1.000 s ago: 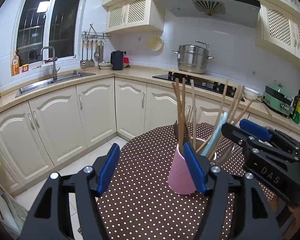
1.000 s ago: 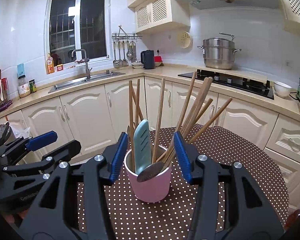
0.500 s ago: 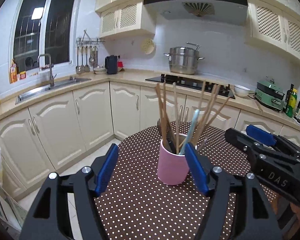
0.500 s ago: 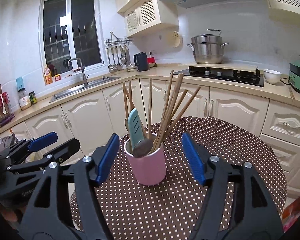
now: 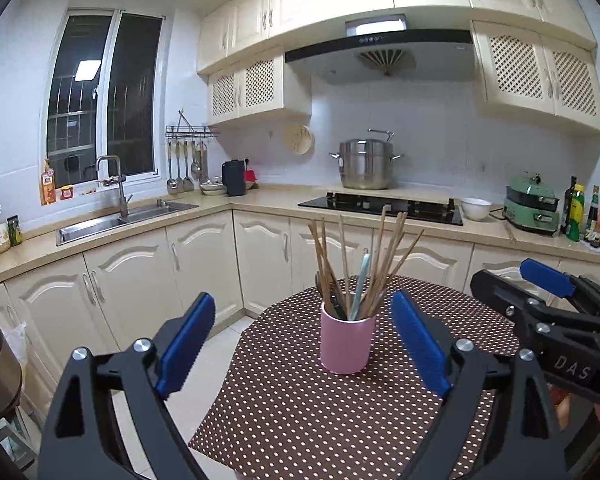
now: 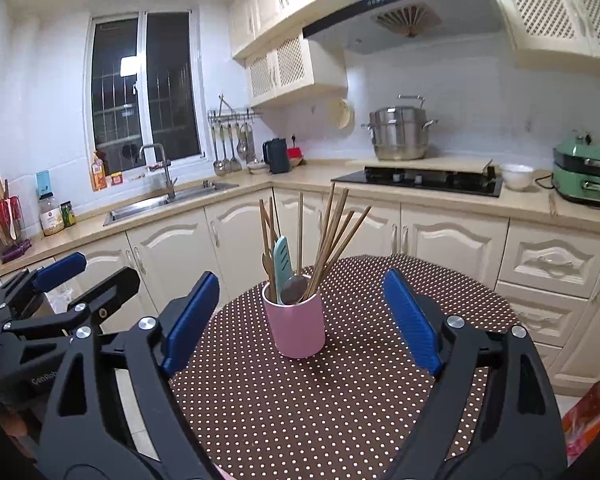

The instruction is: Organize utensils

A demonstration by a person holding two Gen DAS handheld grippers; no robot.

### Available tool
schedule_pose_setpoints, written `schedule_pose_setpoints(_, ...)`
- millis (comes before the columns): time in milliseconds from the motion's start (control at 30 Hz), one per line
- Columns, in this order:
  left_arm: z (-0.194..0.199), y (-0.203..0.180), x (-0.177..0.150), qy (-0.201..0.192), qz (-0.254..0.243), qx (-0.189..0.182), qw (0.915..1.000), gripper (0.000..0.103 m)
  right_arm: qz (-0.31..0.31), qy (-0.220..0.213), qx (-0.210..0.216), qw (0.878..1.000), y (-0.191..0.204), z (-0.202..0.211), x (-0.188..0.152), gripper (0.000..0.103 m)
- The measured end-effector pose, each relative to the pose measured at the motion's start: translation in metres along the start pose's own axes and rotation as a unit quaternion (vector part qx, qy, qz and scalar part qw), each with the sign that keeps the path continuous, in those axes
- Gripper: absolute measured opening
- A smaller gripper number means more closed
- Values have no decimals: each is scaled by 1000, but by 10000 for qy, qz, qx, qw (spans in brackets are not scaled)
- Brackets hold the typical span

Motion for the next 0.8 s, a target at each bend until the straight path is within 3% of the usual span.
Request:
schedule_pose_setpoints(433,60,1,18,-714,-56,47,9974,90,369,-616,-209,9972,17,62,14,91)
schedule_pose_setpoints(800,70,4,23,-894,-63,110,9959,90,612,-878,-365,9936,25,76,16,93)
Point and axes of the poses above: each gripper's, at about its wrist camera, not at the fingertips, and z roughly against the way its jaws point, y to its left, x to its top, the point moved 9 cm from there along -z, roughly the way its jaws point, and after that the axes turned 1 degree about y, right-handed, at the moved point
